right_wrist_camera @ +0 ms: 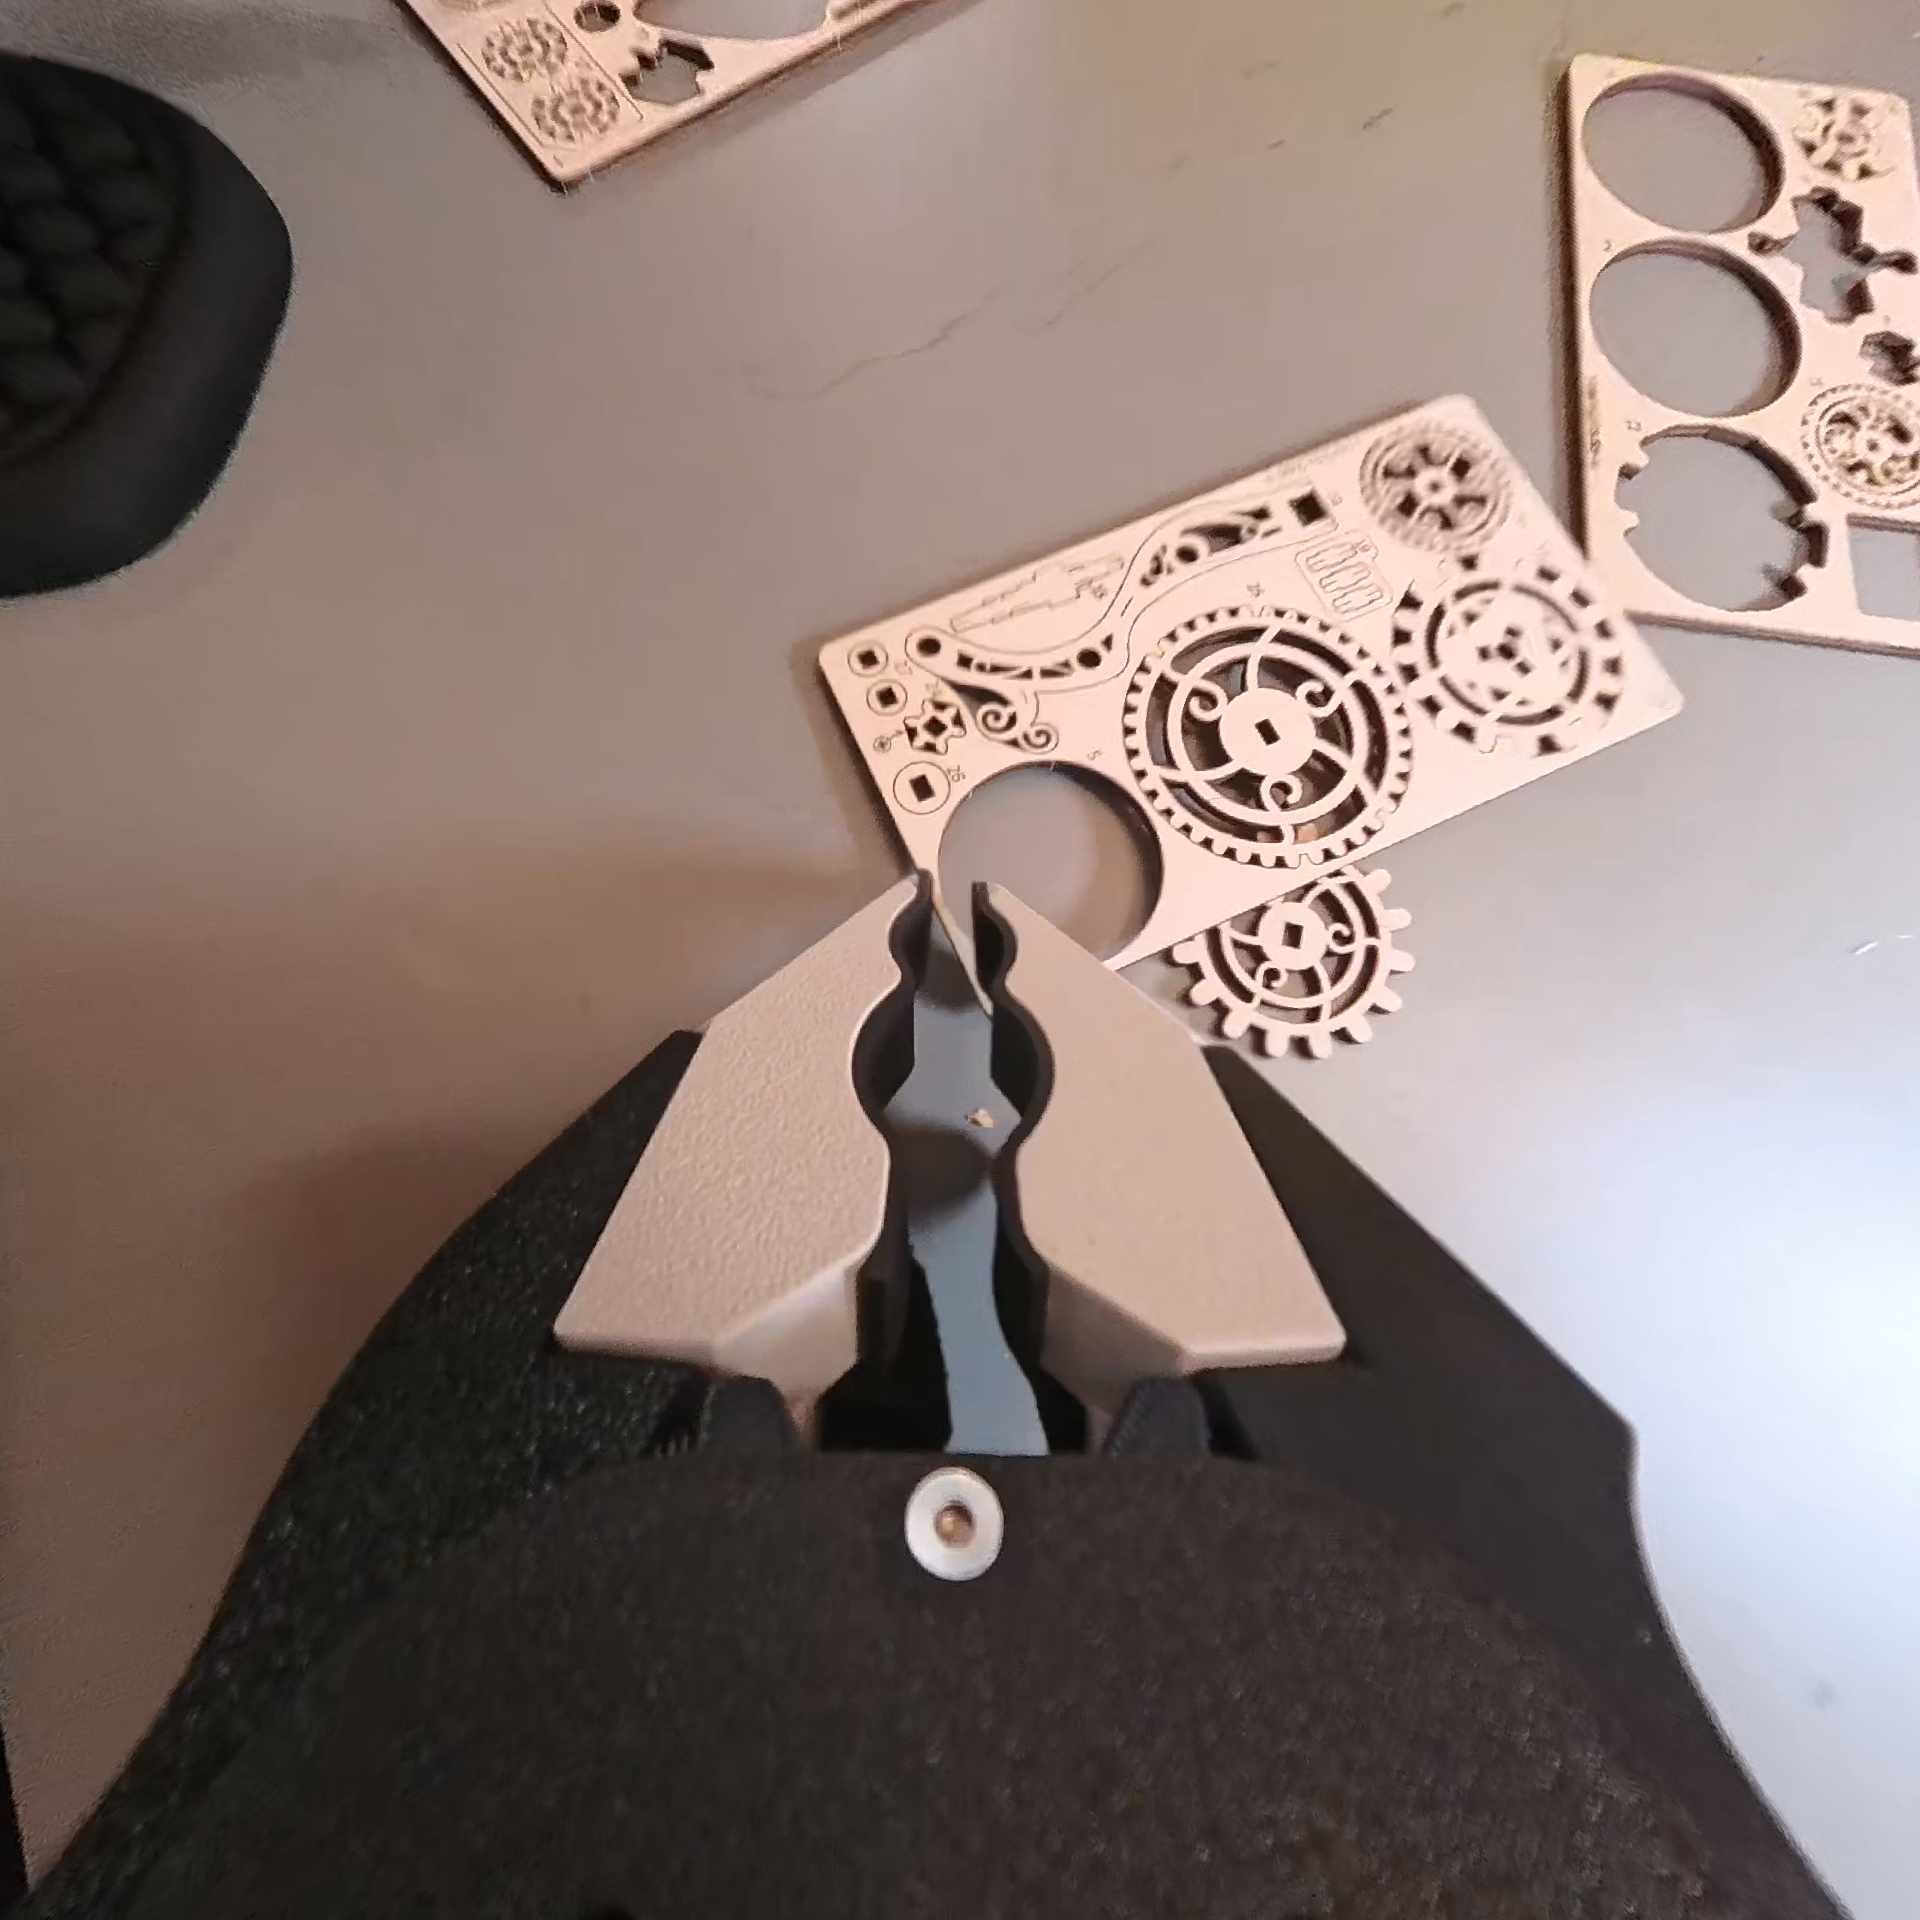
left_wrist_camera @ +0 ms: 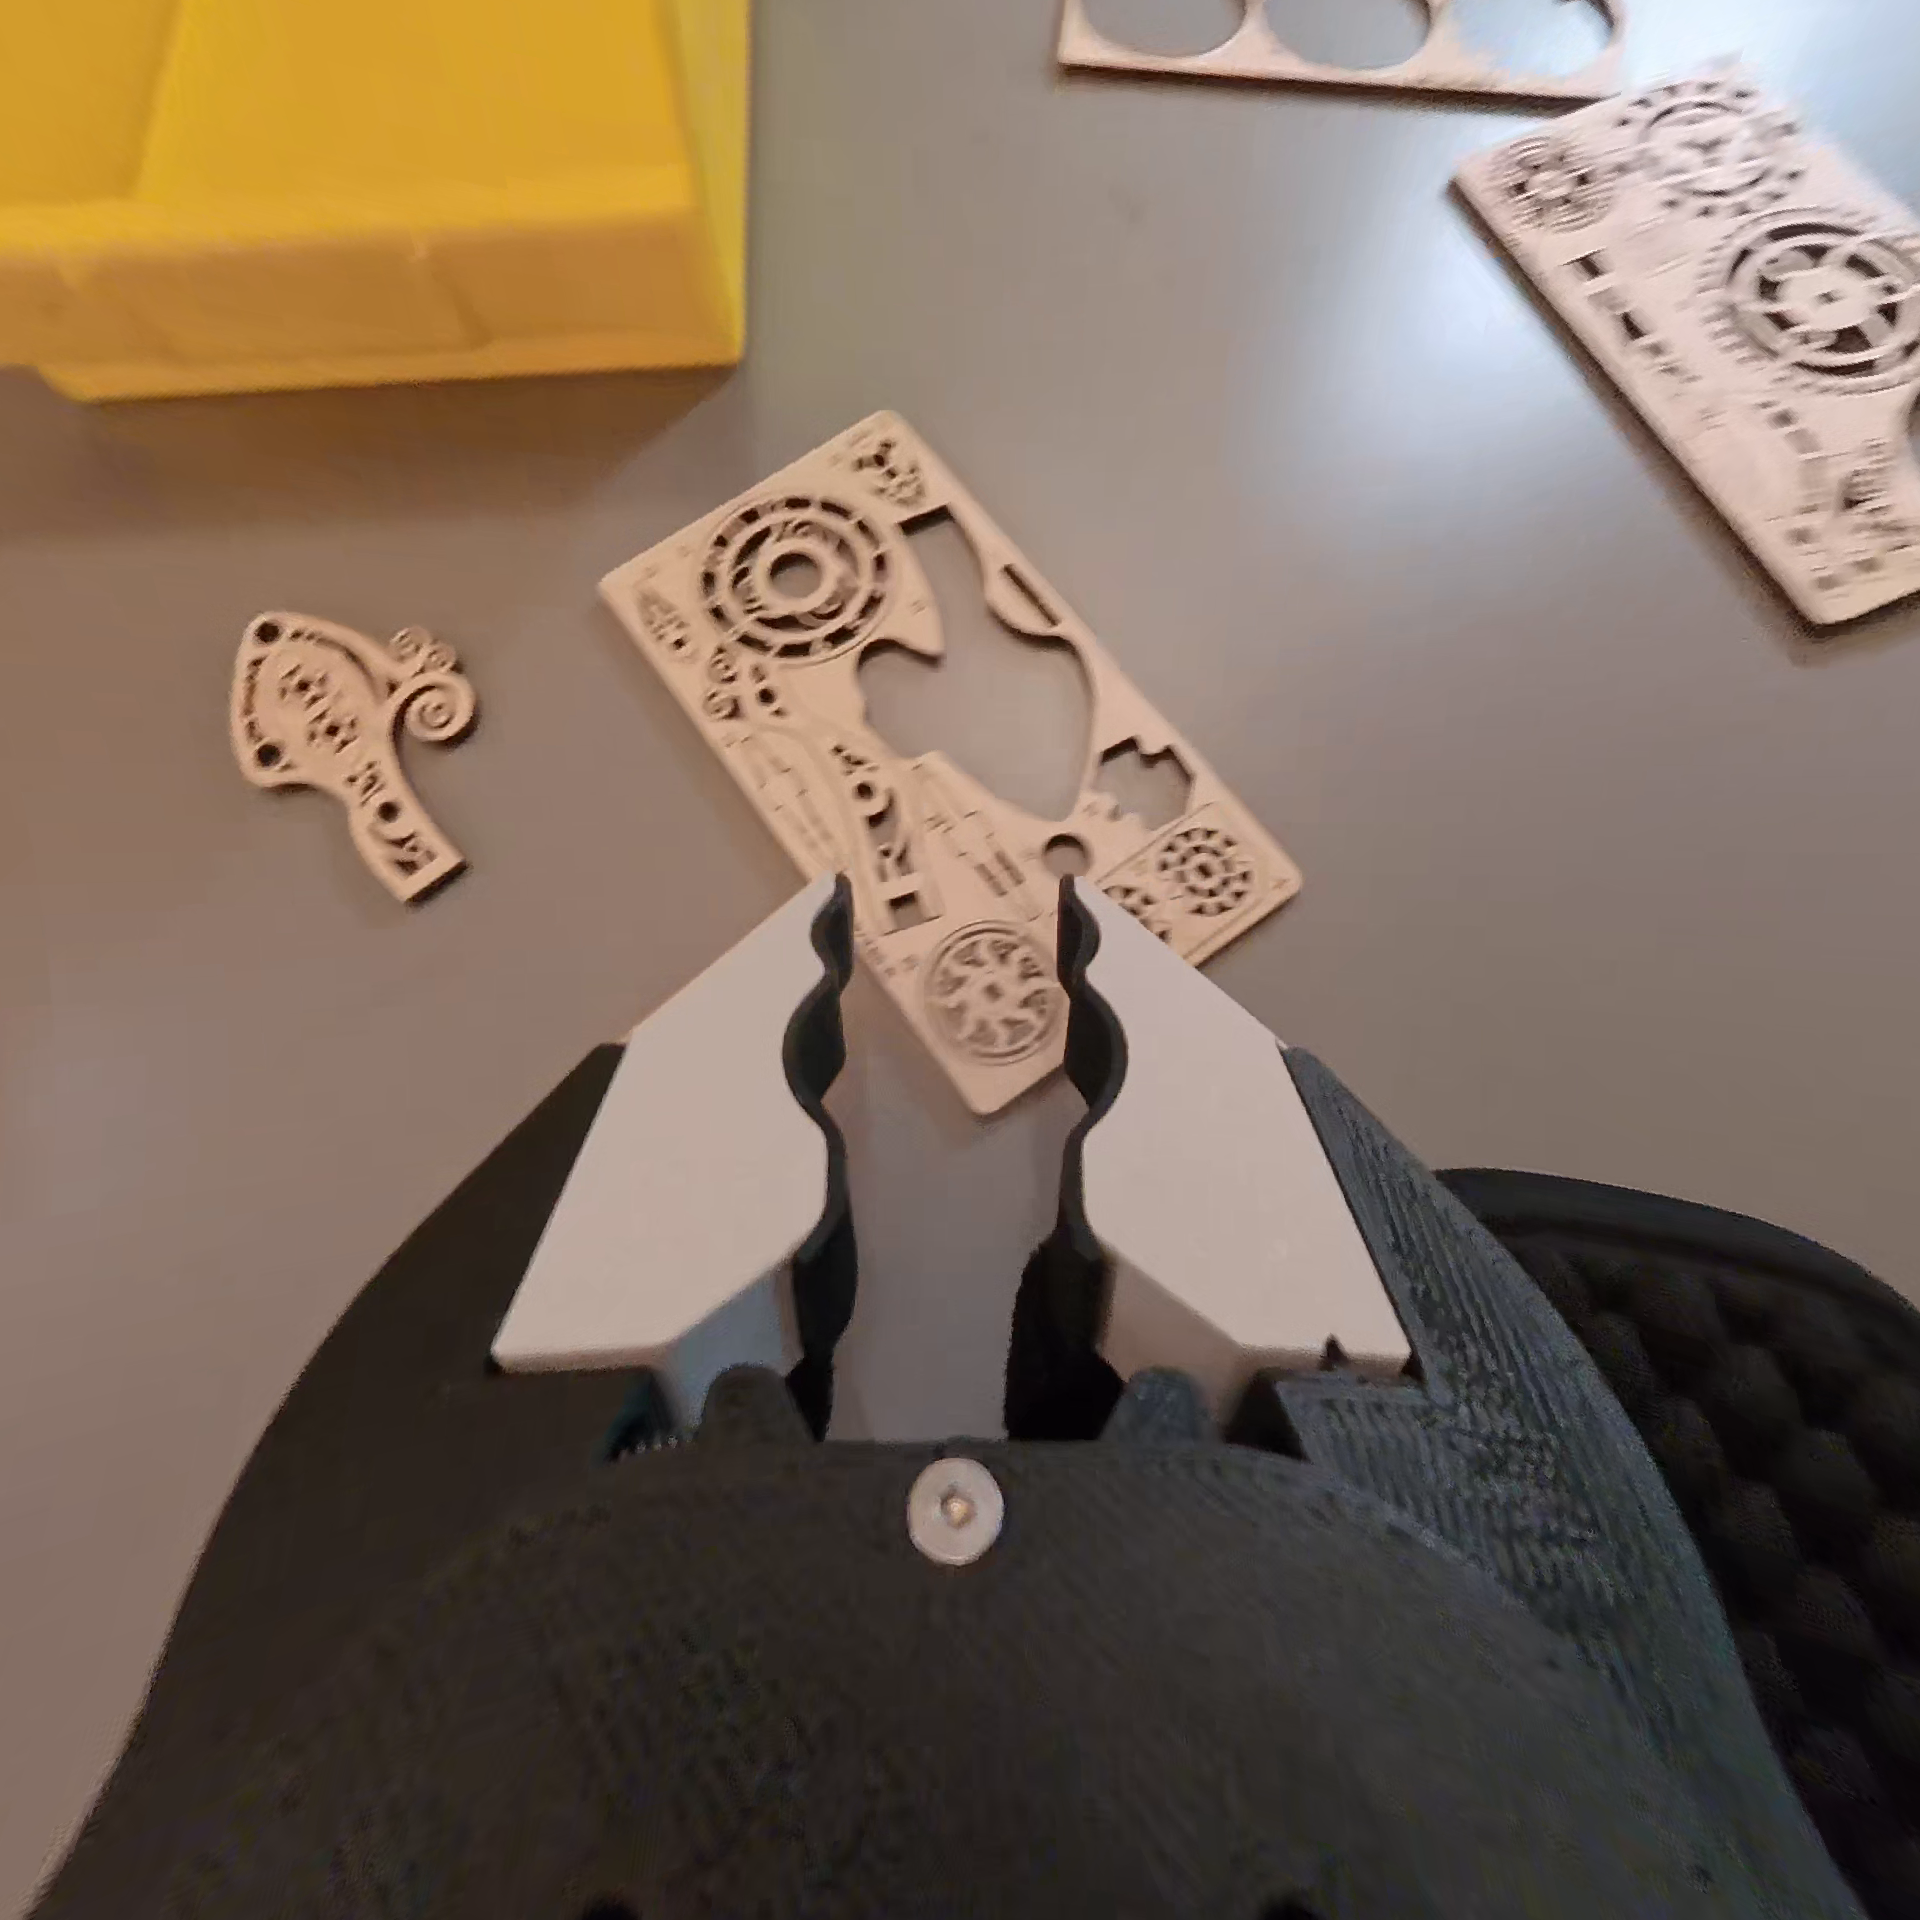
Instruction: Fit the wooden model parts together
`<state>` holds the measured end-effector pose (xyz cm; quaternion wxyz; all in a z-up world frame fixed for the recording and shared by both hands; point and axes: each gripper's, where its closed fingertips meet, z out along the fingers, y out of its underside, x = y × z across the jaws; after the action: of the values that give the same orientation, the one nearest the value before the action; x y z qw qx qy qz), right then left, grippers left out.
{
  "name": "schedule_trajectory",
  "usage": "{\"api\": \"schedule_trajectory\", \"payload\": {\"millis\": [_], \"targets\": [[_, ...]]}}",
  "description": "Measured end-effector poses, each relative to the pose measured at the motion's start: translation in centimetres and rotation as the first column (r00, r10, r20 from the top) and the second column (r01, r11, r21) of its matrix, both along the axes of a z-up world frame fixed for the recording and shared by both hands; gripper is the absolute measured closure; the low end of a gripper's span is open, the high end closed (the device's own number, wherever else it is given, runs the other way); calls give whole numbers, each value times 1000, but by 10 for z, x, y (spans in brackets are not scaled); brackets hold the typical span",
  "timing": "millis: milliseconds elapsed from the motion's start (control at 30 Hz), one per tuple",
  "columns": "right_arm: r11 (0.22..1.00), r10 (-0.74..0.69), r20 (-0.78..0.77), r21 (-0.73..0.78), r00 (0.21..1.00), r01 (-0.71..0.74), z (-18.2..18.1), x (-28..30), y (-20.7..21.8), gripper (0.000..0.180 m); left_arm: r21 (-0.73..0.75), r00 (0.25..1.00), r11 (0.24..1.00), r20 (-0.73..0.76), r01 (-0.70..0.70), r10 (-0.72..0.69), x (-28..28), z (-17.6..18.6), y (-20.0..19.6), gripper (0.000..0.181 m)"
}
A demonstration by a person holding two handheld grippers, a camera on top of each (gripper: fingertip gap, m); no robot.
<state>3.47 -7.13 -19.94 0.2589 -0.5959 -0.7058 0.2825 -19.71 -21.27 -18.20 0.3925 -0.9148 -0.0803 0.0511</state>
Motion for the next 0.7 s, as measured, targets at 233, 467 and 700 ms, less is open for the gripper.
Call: {"api": "schedule_trajectory", "payload": {"millis": [233,467,700], "targets": [[997,-70,-238,5,969,73,58,6,26,127,-51,998,997,42,-52,54,-20,-15,-10,131],[977,-211,-328,-45,921,208,62,35,62,124,-57,992,998,121,26,-18,-4,-24,-10,116],[967,-243,-391,-31,887,251,59,33,79,131,-81,988,989,109,120,-111,8,-29,-9,106]]}}
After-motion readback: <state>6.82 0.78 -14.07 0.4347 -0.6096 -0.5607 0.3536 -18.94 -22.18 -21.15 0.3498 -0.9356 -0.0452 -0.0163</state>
